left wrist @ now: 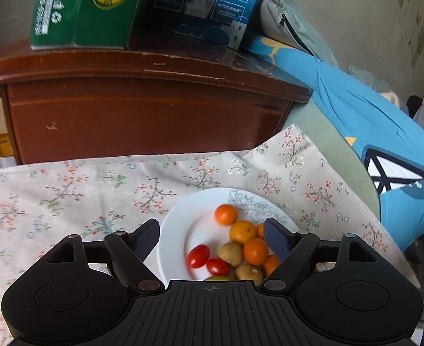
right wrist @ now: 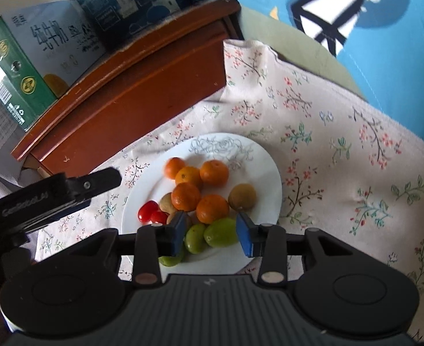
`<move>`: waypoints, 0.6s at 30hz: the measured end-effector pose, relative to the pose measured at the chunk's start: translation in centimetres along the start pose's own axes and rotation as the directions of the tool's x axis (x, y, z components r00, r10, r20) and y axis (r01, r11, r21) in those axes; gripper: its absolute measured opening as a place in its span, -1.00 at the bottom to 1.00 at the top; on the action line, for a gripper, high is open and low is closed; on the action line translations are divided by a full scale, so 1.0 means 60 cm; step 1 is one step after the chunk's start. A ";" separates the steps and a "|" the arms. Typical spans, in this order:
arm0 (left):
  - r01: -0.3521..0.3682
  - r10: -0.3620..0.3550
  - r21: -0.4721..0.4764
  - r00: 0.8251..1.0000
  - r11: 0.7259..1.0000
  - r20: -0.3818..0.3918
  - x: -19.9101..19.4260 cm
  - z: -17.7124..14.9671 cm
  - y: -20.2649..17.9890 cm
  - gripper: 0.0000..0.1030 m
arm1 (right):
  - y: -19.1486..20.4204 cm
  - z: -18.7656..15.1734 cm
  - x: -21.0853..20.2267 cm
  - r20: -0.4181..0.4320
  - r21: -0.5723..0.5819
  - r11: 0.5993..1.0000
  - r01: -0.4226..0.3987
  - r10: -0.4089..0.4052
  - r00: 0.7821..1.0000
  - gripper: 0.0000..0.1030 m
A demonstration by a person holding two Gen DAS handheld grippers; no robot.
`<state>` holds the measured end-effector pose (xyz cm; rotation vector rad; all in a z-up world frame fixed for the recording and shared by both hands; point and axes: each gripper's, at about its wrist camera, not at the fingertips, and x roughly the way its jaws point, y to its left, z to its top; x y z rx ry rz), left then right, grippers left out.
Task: Organize fruits
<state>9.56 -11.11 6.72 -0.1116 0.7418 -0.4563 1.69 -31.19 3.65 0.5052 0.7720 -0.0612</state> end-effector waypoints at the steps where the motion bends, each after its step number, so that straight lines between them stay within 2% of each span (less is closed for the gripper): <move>1: -0.014 0.014 0.006 1.000 1.000 -0.003 -0.006 -0.001 -0.002 0.57 | 0.002 0.001 -0.002 0.004 -0.006 1.000 0.002 -0.002 1.000 -0.18; 5: -0.053 0.053 0.031 0.999 0.998 -0.009 -0.032 -0.006 -0.005 0.69 | 0.006 0.002 -0.004 -0.005 -0.009 1.000 -0.003 0.003 1.000 -0.15; 13: -0.106 0.108 0.060 0.993 0.993 -0.037 -0.074 -0.022 -0.009 0.74 | 0.016 -0.001 -0.027 0.021 -0.017 1.000 0.016 -0.015 1.000 -0.13; 18: -0.138 0.142 0.076 0.989 0.988 -0.047 -0.094 -0.037 -0.015 0.83 | 0.028 -0.004 -0.042 0.026 -0.034 0.999 0.043 -0.042 0.999 -0.02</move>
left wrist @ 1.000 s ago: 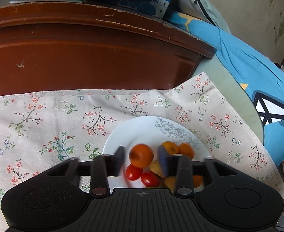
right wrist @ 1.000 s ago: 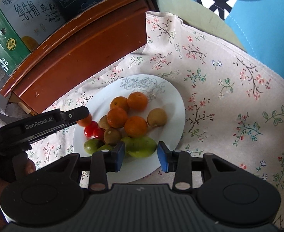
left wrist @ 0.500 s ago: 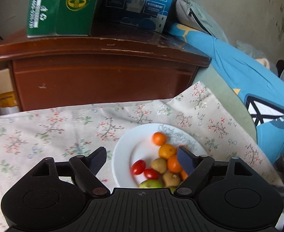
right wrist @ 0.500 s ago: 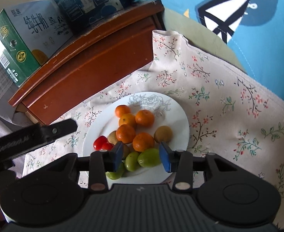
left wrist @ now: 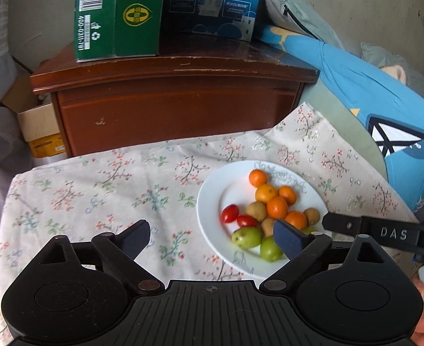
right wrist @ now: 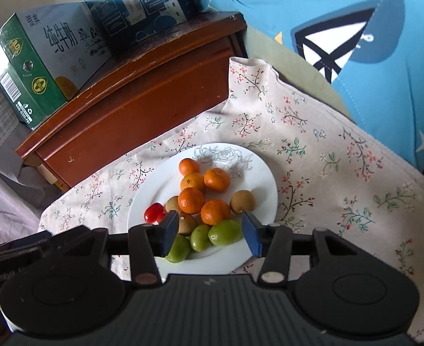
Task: Organize fruits
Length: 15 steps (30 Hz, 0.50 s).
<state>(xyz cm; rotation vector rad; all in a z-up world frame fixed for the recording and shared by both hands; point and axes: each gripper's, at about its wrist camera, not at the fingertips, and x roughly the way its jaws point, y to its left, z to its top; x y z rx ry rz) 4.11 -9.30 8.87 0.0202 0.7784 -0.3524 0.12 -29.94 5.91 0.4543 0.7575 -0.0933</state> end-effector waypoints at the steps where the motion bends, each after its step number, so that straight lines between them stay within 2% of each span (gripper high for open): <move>1: -0.004 0.004 0.001 1.000 1.000 -0.006 -0.003 -0.003 0.000 0.83 | 0.003 -0.001 -0.002 -0.001 -0.005 1.000 0.003 -0.003 1.000 -0.02; 10: -0.034 0.034 -0.017 0.999 0.999 -0.041 -0.025 -0.023 0.009 0.84 | 0.034 -0.007 -0.025 -0.006 -0.075 0.997 0.030 -0.030 1.000 0.09; 15: -0.044 0.042 -0.039 0.998 0.998 -0.051 -0.037 -0.030 0.017 0.84 | 0.045 -0.010 -0.044 0.009 -0.089 0.995 0.037 -0.036 0.999 0.23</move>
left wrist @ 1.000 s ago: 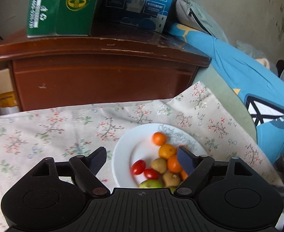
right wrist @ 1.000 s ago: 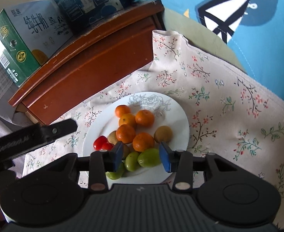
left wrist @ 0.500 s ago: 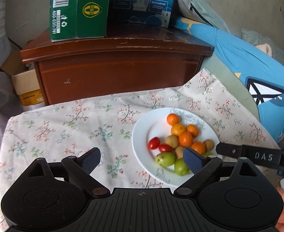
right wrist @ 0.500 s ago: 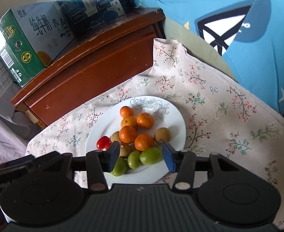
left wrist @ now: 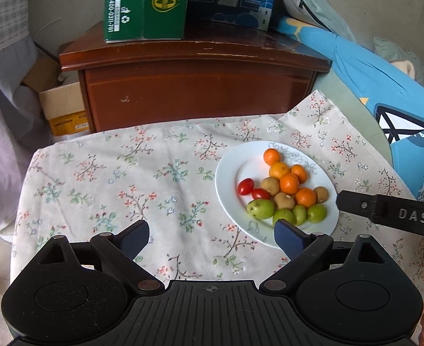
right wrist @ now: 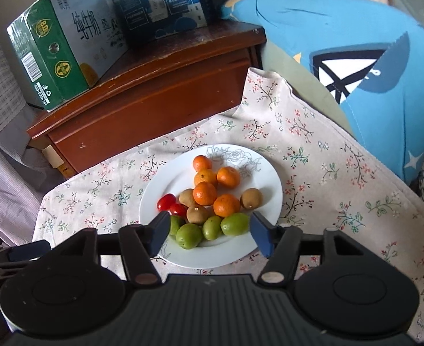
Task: Organize fruits
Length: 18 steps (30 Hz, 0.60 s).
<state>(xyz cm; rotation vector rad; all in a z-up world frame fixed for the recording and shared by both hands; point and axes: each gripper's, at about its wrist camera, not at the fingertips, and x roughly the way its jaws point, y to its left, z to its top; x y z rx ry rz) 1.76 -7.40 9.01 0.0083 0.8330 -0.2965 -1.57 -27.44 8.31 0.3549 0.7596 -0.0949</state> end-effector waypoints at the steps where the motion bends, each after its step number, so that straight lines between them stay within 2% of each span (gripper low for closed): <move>1: -0.004 0.004 0.000 1.000 1.000 -0.001 -0.002 -0.001 0.001 0.84 | 0.000 -0.001 -0.004 -0.001 0.002 1.000 0.000 0.000 1.000 0.25; 8: -0.059 0.059 0.037 0.998 0.998 0.013 -0.018 -0.008 0.002 0.85 | -0.006 -0.017 -0.027 -0.019 0.013 0.999 0.048 -0.048 0.999 0.44; 12: -0.104 0.103 0.071 0.994 0.992 0.024 -0.023 -0.011 0.002 0.91 | -0.013 -0.028 -0.034 -0.033 0.027 0.997 0.075 -0.074 0.997 0.48; 18: -0.088 0.089 0.043 0.996 0.995 -0.013 -0.014 -0.011 0.005 0.92 | -0.011 -0.038 -0.021 -0.073 0.009 0.994 0.106 -0.105 0.992 0.57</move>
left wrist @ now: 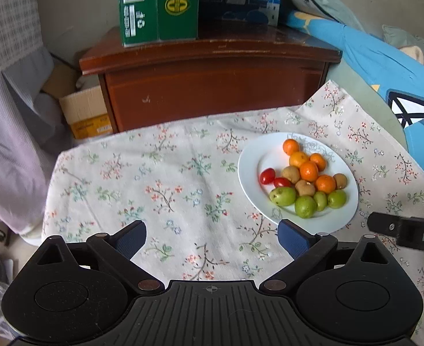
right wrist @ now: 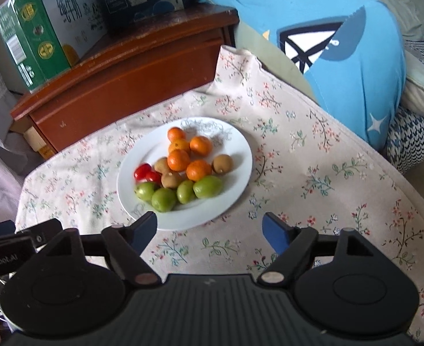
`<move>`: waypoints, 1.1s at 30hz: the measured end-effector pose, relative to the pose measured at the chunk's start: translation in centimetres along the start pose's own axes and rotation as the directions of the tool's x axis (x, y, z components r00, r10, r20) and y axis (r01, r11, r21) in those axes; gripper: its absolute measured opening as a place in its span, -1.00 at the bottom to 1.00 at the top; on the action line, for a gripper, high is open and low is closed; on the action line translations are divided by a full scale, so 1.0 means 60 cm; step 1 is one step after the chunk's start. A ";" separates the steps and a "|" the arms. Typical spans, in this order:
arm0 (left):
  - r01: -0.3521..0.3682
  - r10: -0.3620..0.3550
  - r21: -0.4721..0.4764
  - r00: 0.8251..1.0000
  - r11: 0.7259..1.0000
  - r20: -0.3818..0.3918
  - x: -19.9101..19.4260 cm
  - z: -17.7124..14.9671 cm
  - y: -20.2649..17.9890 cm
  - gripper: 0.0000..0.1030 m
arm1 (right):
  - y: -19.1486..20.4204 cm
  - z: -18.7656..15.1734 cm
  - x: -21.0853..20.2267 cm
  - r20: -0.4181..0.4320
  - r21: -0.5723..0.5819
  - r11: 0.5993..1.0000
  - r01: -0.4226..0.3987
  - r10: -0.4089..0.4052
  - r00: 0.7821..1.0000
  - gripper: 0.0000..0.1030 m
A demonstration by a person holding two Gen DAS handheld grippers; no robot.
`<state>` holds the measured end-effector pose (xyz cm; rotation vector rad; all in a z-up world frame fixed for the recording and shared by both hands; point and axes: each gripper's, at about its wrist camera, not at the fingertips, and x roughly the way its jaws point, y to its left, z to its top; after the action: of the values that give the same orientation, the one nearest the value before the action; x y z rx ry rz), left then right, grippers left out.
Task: Organize fruits
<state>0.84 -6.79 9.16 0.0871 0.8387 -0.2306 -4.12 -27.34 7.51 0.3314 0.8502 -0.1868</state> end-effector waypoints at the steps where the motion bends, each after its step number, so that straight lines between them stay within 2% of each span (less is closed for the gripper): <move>1: 0.001 -0.001 -0.007 1.000 1.000 -0.008 0.003 0.000 0.000 0.92 | 0.001 -0.001 0.003 -0.006 0.000 1.000 0.005 -0.005 1.000 0.58; 4: -0.010 0.010 -0.022 1.000 1.000 -0.029 0.015 -0.001 -0.002 0.92 | 0.003 -0.006 0.016 -0.029 -0.001 1.000 0.020 -0.020 0.999 0.61; 11: -0.037 0.035 -0.028 0.997 0.999 -0.071 0.038 -0.001 -0.012 0.92 | 0.011 -0.008 0.034 -0.042 -0.011 0.999 0.051 -0.052 0.998 0.85; 25: -0.068 0.065 -0.022 0.993 0.997 -0.101 0.074 -0.003 -0.024 0.92 | 0.014 -0.010 0.068 -0.099 -0.047 0.992 0.115 -0.119 0.988 0.90; 33: -0.074 0.075 0.016 0.992 0.997 -0.101 0.086 -0.005 -0.044 0.92 | 0.010 -0.010 0.077 -0.082 -0.066 0.987 0.149 -0.154 0.985 0.90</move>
<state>3.33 -10.16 5.17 0.1422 0.9340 -0.1617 -1.41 -26.70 3.75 0.2202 0.9660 -0.2900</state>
